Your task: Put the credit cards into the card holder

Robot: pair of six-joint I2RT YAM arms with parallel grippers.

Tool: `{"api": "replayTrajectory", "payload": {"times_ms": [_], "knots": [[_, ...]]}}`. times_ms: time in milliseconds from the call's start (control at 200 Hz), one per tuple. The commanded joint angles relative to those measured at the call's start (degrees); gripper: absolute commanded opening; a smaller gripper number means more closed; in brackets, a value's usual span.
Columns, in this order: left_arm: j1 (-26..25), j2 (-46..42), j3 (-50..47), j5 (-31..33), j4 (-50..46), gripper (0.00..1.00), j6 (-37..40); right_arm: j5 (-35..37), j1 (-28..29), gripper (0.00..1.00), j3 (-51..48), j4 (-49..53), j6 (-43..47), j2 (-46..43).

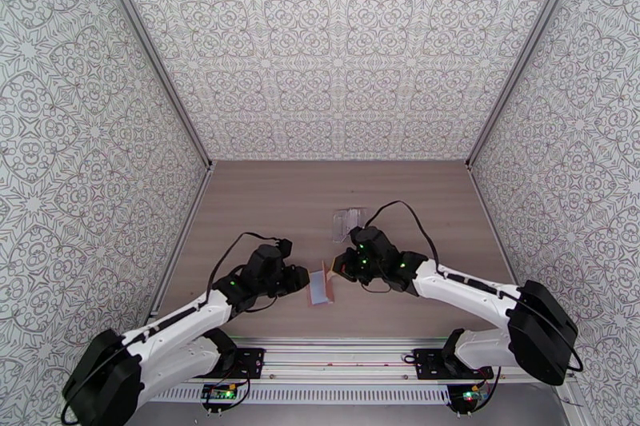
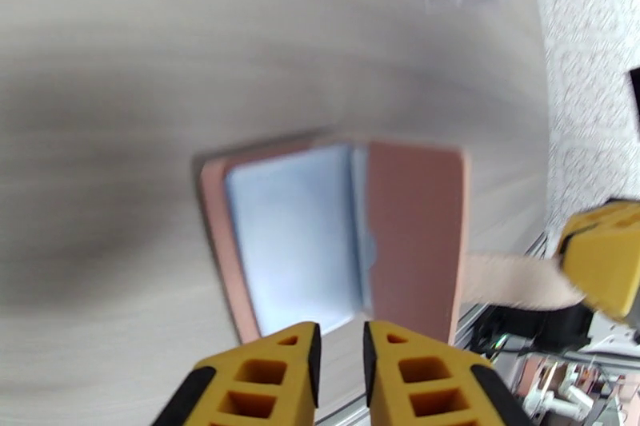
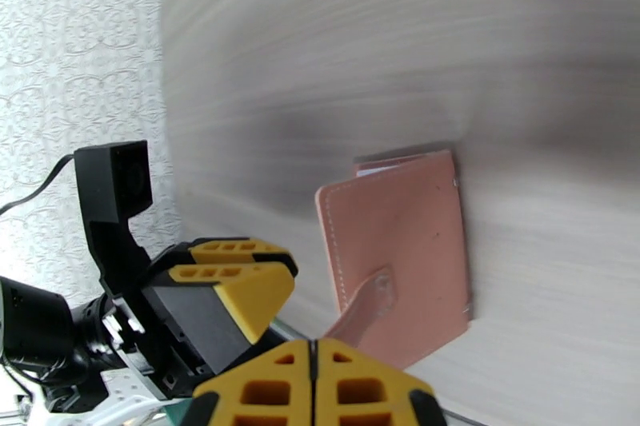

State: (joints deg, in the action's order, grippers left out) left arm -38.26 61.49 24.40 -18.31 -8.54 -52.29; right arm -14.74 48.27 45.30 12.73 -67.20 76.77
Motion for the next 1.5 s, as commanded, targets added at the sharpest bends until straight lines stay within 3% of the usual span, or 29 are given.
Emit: {"api": "replayTrajectory", "payload": {"times_ms": [0, 255, 725, 865, 1005, 1105, 1295, 1495], "knots": [[-2.1, 2.2, 1.8, 0.6, 3.1, 0.23, -0.3, 5.4, -0.2, 0.00, -0.8, 7.4, 4.1, -1.4], [-7.1, 9.7, 5.7, 1.0, 6.5, 0.20, -0.1, 8.9, -1.0, 0.00, -3.1, 10.7, 6.8, -1.3], [-9.5, 21.0, 10.8, -1.7, 12.0, 0.20, 1.1, 12.0, -2.2, 0.00, -0.8, 16.6, 16.4, 0.0], [-10.0, 23.1, 11.1, -1.2, 12.0, 0.18, 1.3, 13.3, -2.8, 0.13, 0.5, 19.7, 19.0, -0.4], [-10.1, 24.2, 10.8, -0.9, 12.0, 0.18, 1.4, 14.7, -3.7, 0.37, 2.3, 23.2, 21.0, -2.2], [-10.3, 24.9, 10.8, -1.1, 12.5, 0.18, 1.4, 14.3, -3.6, 0.43, 4.6, 25.4, 21.4, -3.9], [-10.4, 25.4, 10.6, -0.9, 12.7, 0.18, 1.2, 6.0, -3.5, 0.34, 6.8, 22.4, 20.5, -5.1], [-10.7, 25.6, 10.4, -0.7, 13.0, 0.17, 1.1, -2.9, -3.5, 0.23, 5.9, 12.3, 17.8, -3.2]]}}
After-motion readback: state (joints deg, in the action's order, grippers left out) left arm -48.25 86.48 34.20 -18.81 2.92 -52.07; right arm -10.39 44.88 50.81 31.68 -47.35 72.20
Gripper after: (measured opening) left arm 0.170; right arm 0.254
